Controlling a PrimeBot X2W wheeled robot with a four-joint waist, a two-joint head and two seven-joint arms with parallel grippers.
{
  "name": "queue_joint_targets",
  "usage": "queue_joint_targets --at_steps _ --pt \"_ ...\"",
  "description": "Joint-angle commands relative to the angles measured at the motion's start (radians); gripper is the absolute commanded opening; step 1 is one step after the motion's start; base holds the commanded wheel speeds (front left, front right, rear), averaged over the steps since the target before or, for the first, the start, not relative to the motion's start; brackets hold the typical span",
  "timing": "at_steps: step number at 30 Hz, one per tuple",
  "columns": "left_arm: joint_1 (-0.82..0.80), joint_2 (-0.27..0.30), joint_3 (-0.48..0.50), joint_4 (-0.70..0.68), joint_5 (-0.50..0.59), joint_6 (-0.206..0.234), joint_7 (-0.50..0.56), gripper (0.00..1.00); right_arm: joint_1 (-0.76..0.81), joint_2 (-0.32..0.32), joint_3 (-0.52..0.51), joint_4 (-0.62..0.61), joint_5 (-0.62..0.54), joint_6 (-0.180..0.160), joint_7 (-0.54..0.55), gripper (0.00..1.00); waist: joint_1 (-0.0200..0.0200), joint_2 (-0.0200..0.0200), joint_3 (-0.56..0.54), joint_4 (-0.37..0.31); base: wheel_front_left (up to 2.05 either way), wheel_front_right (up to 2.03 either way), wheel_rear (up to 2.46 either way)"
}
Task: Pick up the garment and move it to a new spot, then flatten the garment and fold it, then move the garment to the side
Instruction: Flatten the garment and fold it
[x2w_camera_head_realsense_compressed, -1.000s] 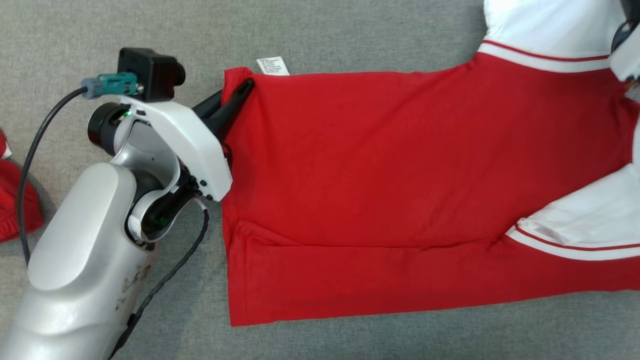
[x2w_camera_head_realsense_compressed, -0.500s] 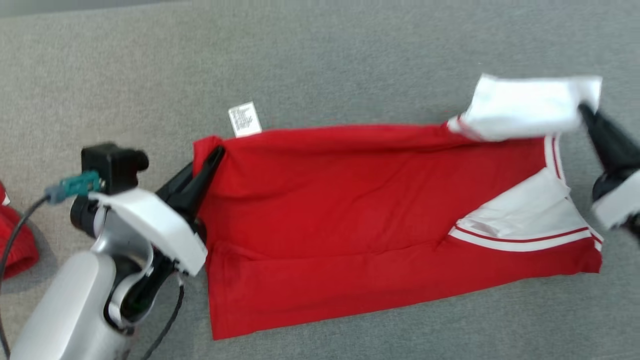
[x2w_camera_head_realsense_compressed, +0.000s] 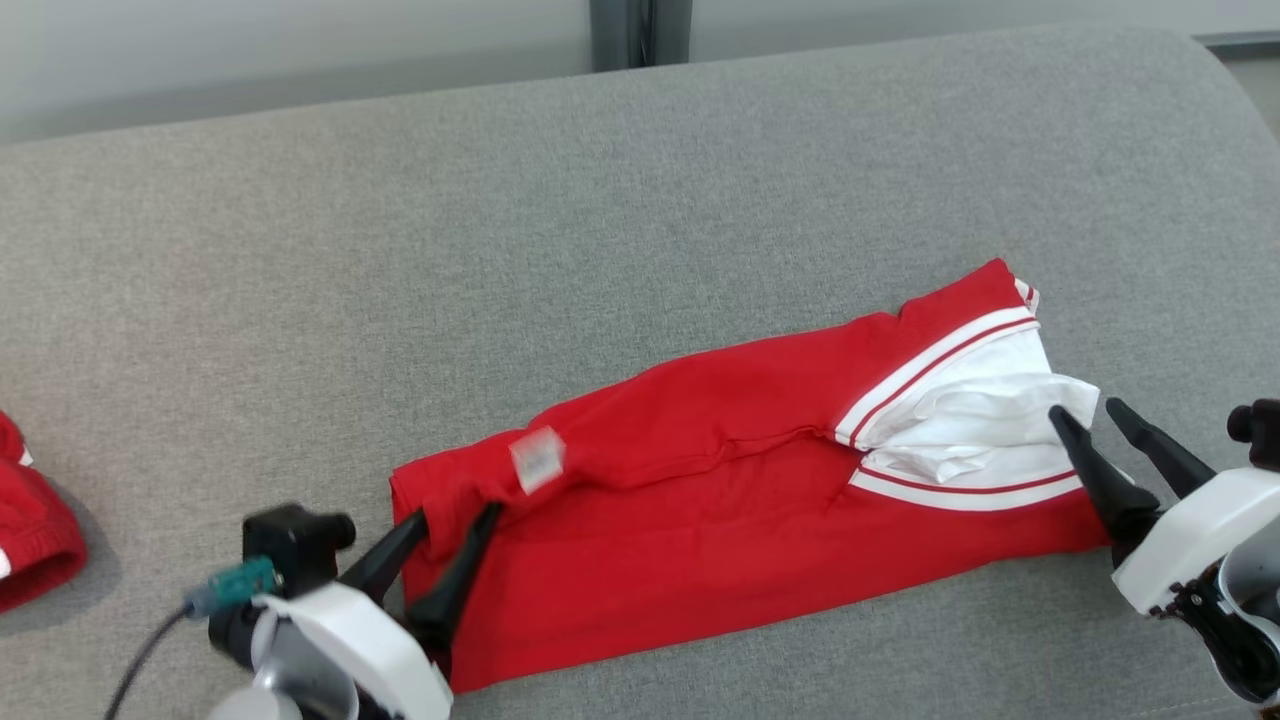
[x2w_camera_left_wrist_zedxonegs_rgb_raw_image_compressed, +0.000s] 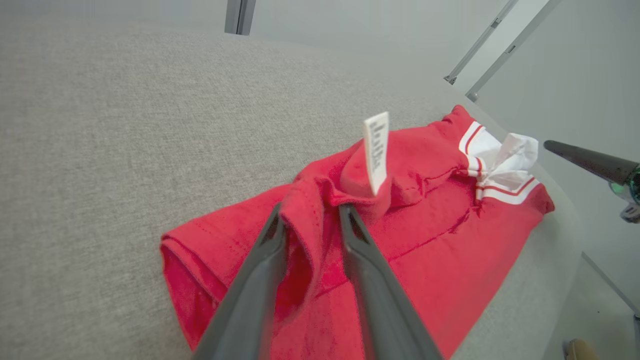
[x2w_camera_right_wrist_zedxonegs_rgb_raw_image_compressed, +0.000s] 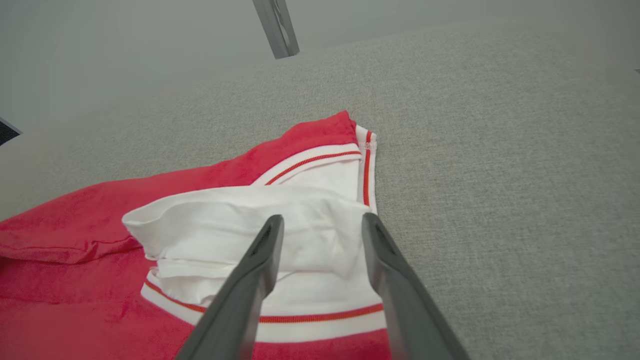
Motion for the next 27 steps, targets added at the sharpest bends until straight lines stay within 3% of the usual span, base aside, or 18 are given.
queue_joint_targets --at_steps 1,3,5,9,13,14,15,19,20,27 --pt "0.027 0.009 -0.010 0.012 0.006 -0.004 -0.004 1.00 0.016 -0.008 -0.007 0.002 0.001 0.000 0.014 1.00 0.0000 0.0000 -0.021 0.005 0.00 0.00 0.00" --pt "0.054 0.023 -0.020 0.023 0.034 0.004 -0.029 1.00 0.032 -0.027 -0.017 -0.009 0.001 0.000 0.038 1.00 0.0000 0.0000 -0.040 0.008 0.00 0.00 0.00" --pt "0.083 0.038 -0.009 0.031 0.075 0.039 -0.074 1.00 0.046 -0.045 -0.045 -0.024 0.002 0.000 0.053 1.00 0.0000 0.0000 -0.056 0.012 0.00 0.00 0.00" --pt "0.147 0.013 0.048 0.004 0.086 0.116 -0.195 1.00 0.053 -0.064 -0.127 -0.027 -0.020 0.000 0.096 1.00 0.0000 0.0000 -0.060 0.020 0.00 0.00 0.00" --pt "0.177 -0.009 0.104 0.005 0.176 0.221 -0.291 1.00 -0.006 -0.017 -0.175 0.011 -0.087 0.000 0.172 1.00 0.0000 0.0000 -0.040 0.037 0.00 0.00 0.00" --pt "0.178 -0.048 0.132 0.008 0.211 0.263 -0.304 1.00 -0.038 0.013 -0.181 0.044 -0.122 0.000 0.216 1.00 0.0000 0.0000 -0.026 0.052 0.00 0.00 0.00" --pt "0.174 -0.071 0.152 -0.002 0.231 0.274 -0.307 1.00 -0.055 0.032 -0.184 0.062 -0.133 0.000 0.236 1.00 0.0000 0.0000 -0.020 0.061 0.00 0.00 0.00" --pt "0.191 -0.163 0.226 -0.035 0.333 0.276 -0.307 1.00 -0.104 0.077 -0.192 0.156 -0.201 0.000 0.293 1.00 0.0000 0.0000 -0.003 0.096 0.00 0.00 0.00" --pt "0.191 -0.163 0.226 -0.035 0.333 0.276 -0.307 1.00 -0.104 0.077 -0.192 0.156 -0.201 0.000 0.293 1.00 0.0000 0.0000 -0.003 0.096 0.00 0.00 0.00" --pt "0.235 -0.268 0.327 -0.033 0.444 0.208 -0.308 1.00 -0.121 0.118 -0.194 0.280 -0.279 0.000 0.350 1.00 0.0000 0.0000 0.005 0.127 0.00 0.00 0.00"
